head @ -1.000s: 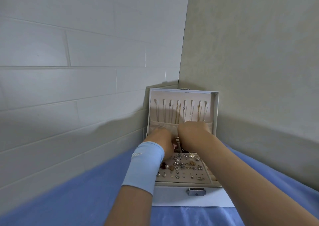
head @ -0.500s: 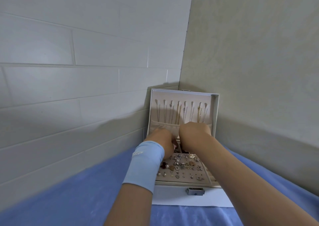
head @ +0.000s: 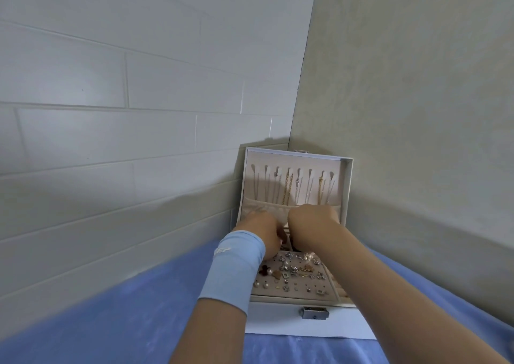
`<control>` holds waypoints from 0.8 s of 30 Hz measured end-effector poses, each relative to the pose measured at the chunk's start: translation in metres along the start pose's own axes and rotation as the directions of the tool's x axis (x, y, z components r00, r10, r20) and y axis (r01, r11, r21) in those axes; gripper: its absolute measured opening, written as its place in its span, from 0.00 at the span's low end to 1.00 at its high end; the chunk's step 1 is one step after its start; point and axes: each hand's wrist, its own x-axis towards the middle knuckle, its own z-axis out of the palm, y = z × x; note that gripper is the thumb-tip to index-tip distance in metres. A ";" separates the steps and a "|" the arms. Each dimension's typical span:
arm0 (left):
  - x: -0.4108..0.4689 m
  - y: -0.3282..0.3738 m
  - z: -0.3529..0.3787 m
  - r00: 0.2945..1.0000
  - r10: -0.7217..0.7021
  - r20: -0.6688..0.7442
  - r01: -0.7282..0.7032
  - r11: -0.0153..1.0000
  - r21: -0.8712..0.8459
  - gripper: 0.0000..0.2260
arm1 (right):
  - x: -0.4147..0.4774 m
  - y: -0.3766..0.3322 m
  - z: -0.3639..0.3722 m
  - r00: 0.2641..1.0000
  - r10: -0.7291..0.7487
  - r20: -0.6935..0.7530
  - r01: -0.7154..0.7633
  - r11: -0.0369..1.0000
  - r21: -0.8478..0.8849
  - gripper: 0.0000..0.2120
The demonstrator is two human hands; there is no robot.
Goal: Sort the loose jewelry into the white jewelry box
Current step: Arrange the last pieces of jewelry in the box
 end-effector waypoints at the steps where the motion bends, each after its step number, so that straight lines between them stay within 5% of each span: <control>1: -0.001 0.000 -0.001 1.000 0.013 0.002 -0.013 1.000 0.000 0.12 | -0.001 -0.001 -0.001 1.000 0.002 0.030 -0.002 1.000 -0.004 0.08; 5: -0.006 -0.001 -0.001 0.999 0.049 0.002 -0.049 0.999 -0.014 0.12 | 0.001 -0.001 -0.003 0.999 -0.008 0.048 0.009 1.000 -0.009 0.03; 9: -0.006 0.002 -0.003 0.999 0.039 0.022 -0.039 0.999 0.006 0.12 | 0.004 0.002 0.002 0.999 -0.030 -0.012 0.030 1.000 -0.008 0.11; 13: -0.014 0.001 -0.009 0.997 0.062 -0.050 -0.068 0.990 -0.125 0.12 | 0.006 0.017 0.010 0.989 -0.038 -0.146 0.063 0.983 0.171 0.04; 18: -0.024 0.000 -0.019 0.973 0.074 -0.220 -0.141 0.941 -0.307 0.15 | 0.005 0.028 0.016 0.983 -0.038 -0.181 0.159 0.672 0.724 0.10; 24: -0.029 -0.005 -0.028 0.946 0.067 -0.318 -0.182 0.920 -0.348 0.10 | 0.006 0.030 0.024 0.979 -0.046 -0.199 0.189 0.575 0.796 0.06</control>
